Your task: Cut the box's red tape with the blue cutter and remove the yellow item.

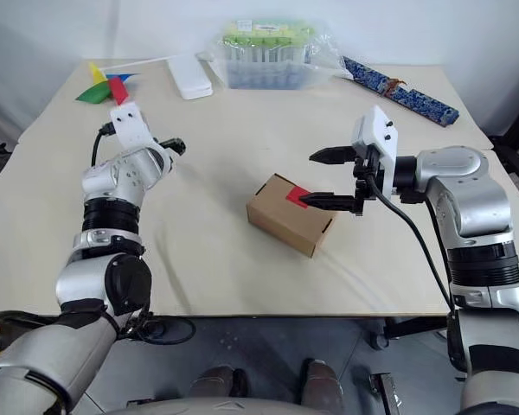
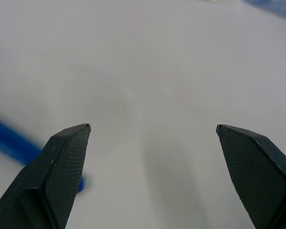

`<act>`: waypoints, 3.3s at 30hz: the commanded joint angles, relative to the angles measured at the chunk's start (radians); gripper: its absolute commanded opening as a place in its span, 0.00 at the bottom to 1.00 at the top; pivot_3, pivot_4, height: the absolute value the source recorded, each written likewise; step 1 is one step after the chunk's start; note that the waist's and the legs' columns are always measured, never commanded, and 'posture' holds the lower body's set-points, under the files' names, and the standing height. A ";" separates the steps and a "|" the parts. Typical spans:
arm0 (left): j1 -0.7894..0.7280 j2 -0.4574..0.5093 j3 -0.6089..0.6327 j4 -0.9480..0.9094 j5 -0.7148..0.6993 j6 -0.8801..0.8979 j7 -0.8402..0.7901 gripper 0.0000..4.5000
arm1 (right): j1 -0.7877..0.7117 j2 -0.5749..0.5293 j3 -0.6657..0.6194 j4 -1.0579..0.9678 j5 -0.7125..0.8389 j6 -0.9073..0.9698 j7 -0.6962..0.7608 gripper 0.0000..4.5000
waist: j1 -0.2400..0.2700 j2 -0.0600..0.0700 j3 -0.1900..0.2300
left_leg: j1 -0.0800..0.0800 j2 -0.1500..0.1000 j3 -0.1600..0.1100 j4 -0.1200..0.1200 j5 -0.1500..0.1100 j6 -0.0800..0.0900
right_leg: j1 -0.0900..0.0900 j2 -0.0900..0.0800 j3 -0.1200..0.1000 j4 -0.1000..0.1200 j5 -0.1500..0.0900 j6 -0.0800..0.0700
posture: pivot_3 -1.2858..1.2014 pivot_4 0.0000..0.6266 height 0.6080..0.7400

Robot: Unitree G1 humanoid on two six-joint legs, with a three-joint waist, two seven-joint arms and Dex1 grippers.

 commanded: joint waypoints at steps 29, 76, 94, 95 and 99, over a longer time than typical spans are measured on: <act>0.198 0.062 0.071 -0.230 -0.098 0.131 0.234 1.00 | -0.003 -0.013 -0.029 -0.018 0.011 -0.015 -0.009 1.00 | -0.029 0.000 0.000 | 0.003 0.001 -0.005 -0.001 0.000 0.000 | 0.000 0.000 0.002 0.003 0.000 0.000 | 0.52 0.24 1.00; 0.287 0.075 0.051 -0.281 -0.080 0.196 0.221 1.00 | 0.016 -0.031 -0.040 -0.055 0.025 0.005 -0.030 1.00 | -0.035 0.000 0.000 | 0.004 0.001 -0.002 -0.001 0.000 0.000 | -0.002 0.000 0.006 0.005 0.000 0.000 | 0.52 0.24 1.00; 0.211 -0.153 0.159 -0.421 -0.034 0.176 0.406 1.00 | 0.011 -0.034 -0.041 -0.058 0.027 0.012 -0.031 1.00 | 0.023 0.000 0.000 | 0.001 0.000 -0.004 0.005 0.000 0.000 | -0.002 0.000 0.005 0.005 0.000 0.000 | 0.52 0.24 1.00; 0.189 -0.150 0.162 -0.356 -0.035 0.123 0.407 1.00 | 0.011 -0.034 -0.040 -0.059 0.028 0.014 -0.031 1.00 | 0.025 0.000 0.000 | 0.000 0.000 -0.004 0.005 0.000 0.000 | -0.002 0.000 0.005 0.005 0.000 0.000 | 0.52 0.24 1.00; 0.105 -0.120 0.171 -0.130 -0.039 -0.053 0.414 1.00 | 0.012 -0.039 -0.043 -0.066 0.030 0.021 -0.032 1.00 | 0.025 0.000 0.000 | 0.000 0.000 0.000 0.006 0.000 0.000 | -0.002 0.000 0.004 0.005 0.000 0.000 | 0.52 0.24 1.00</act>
